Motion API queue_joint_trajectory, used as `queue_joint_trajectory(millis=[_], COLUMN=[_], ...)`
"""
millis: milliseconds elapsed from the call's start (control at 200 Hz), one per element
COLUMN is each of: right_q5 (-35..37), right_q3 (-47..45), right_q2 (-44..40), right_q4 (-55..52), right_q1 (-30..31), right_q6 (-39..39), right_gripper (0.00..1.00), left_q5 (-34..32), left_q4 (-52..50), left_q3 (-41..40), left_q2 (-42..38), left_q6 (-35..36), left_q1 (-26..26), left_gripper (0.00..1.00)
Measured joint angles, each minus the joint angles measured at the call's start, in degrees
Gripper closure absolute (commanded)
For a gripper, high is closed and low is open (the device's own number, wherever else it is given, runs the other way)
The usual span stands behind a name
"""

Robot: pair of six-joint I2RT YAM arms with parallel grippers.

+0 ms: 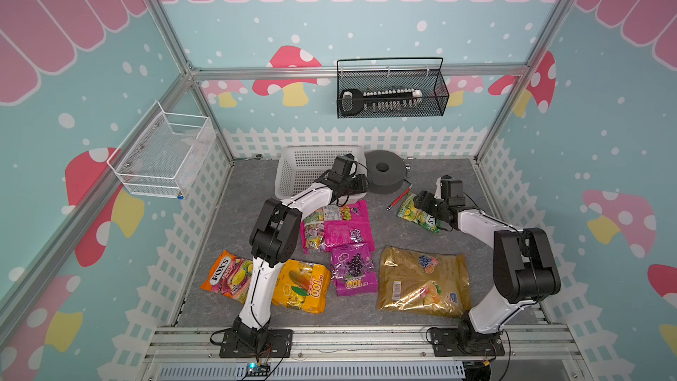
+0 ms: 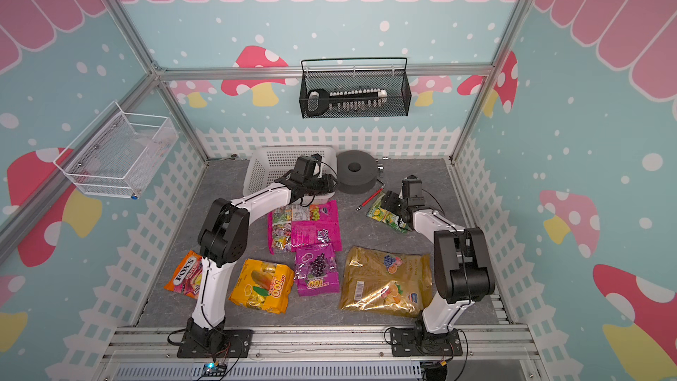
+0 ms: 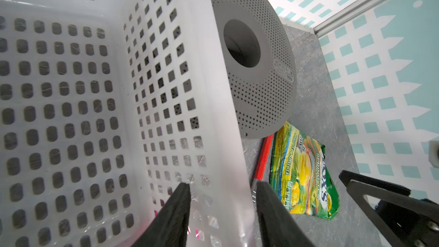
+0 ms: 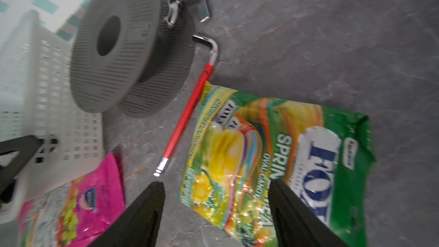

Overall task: Put the candies in the basket
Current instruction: Adjust the basket at the center of the board, then pick up the candy at the center of the board.

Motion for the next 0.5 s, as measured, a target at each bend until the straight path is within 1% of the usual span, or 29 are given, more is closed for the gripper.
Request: queue_joint_trajectory(millis=[70,135,285,495], right_q5=[2.95,4.52,5.01,2.84], right_q3=[0.00,-0.04,-1.07,-4.55], right_q2=[0.00,0.00,-0.02,-0.20], right_q4=[-3.04,-5.03,-6.69,-7.58], right_q1=[-0.35,-1.05,-3.78,-7.72], right_q6=[-0.02,0.00,0.00,-0.02], right_gripper=[0.22,0.22,0.23,0.27], left_q5=[0.76,1.22,2.16,2.95], left_q4=[0.04,-0.07,-1.03,-2.32], left_q3=[-0.17,-0.83,-2.56,-3.58], left_q2=[-0.31,-1.05,-4.70,-12.11], left_q6=[-0.24,-0.39,-0.59,-0.55], left_q1=[-0.13,-0.26,-0.66,-0.79], left_gripper=[0.38,0.35,0.33,0.32])
